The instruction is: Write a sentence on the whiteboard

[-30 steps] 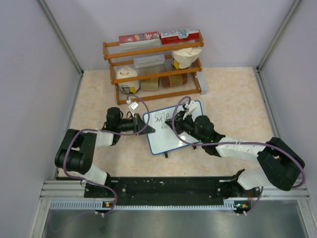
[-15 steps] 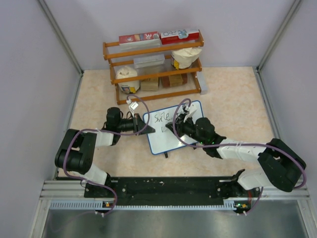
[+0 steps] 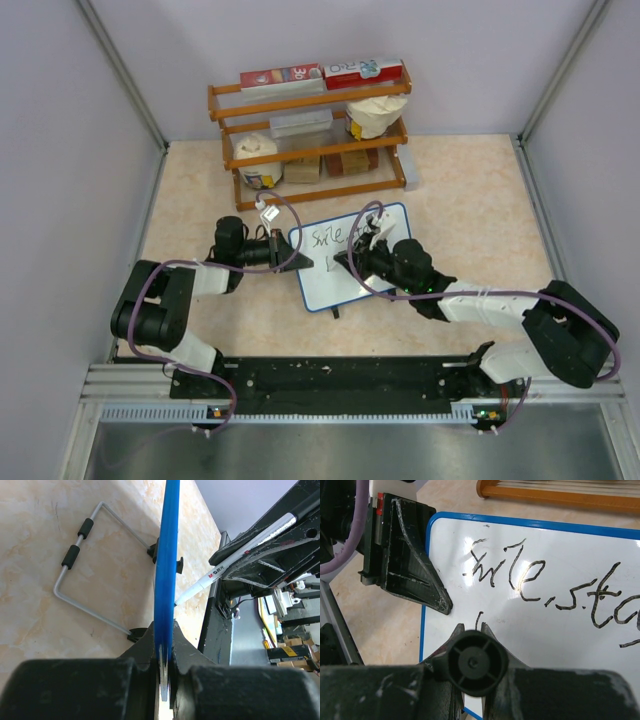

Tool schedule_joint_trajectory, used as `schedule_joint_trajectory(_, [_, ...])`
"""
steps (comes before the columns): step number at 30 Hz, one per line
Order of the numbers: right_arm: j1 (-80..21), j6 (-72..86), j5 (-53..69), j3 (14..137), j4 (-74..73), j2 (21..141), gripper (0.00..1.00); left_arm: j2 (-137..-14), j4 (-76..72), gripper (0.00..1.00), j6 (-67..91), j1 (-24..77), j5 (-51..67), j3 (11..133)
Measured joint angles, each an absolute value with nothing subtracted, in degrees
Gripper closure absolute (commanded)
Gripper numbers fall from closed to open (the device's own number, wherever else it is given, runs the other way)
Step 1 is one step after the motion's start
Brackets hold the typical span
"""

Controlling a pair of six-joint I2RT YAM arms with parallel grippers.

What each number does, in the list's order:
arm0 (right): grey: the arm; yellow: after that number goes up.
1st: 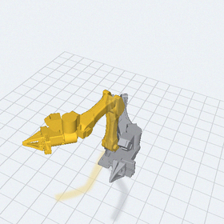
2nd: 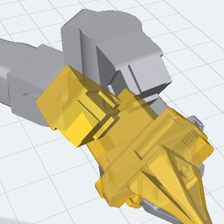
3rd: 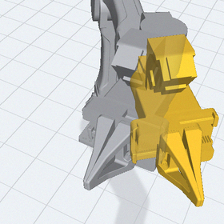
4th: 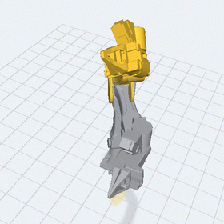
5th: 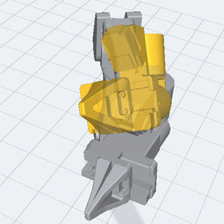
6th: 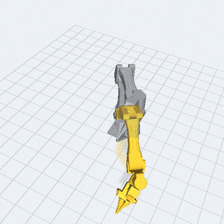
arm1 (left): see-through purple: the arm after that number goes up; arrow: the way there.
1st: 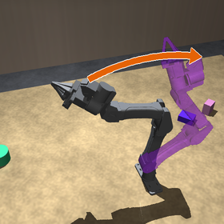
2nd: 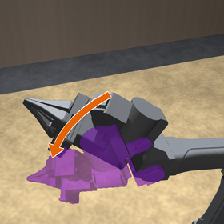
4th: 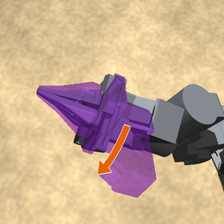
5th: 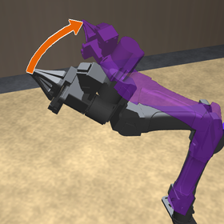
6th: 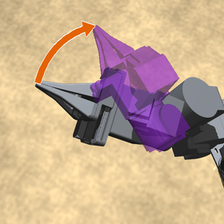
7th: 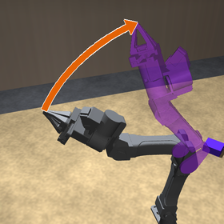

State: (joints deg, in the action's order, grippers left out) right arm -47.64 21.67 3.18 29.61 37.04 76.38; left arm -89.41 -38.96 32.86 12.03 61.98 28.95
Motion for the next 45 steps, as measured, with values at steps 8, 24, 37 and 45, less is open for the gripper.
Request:
schedule_joint_trajectory(8, [-47.83, 21.67, 2.42, 30.17, 35.81, 76.14, 1.0, -89.41, -39.0, 1.0, 32.86, 12.03, 62.0, 28.95])
schedule_joint_trajectory(24, [-48.01, 22.28, 0.05, 31.31, 34.28, 76.14, 1.0, -89.49, -39.07, 1.0, 32.88, 12.03, 62.0, 28.95])
schedule_joint_trajectory(37, [-48.01, 22.61, -3.64, 32.01, 32.56, 74.85, 1.0, -89.54, -39.31, 1.0, 32.93, 12.03, 62.13, 28.95])
schedule_joint_trajectory(45, [-48.01, 22.59, -4.23, 32.01, 31.99, 74.56, 1.0, -89.62, -39.44, 1.0, 33.08, 12.03, 62.13, 28.95])
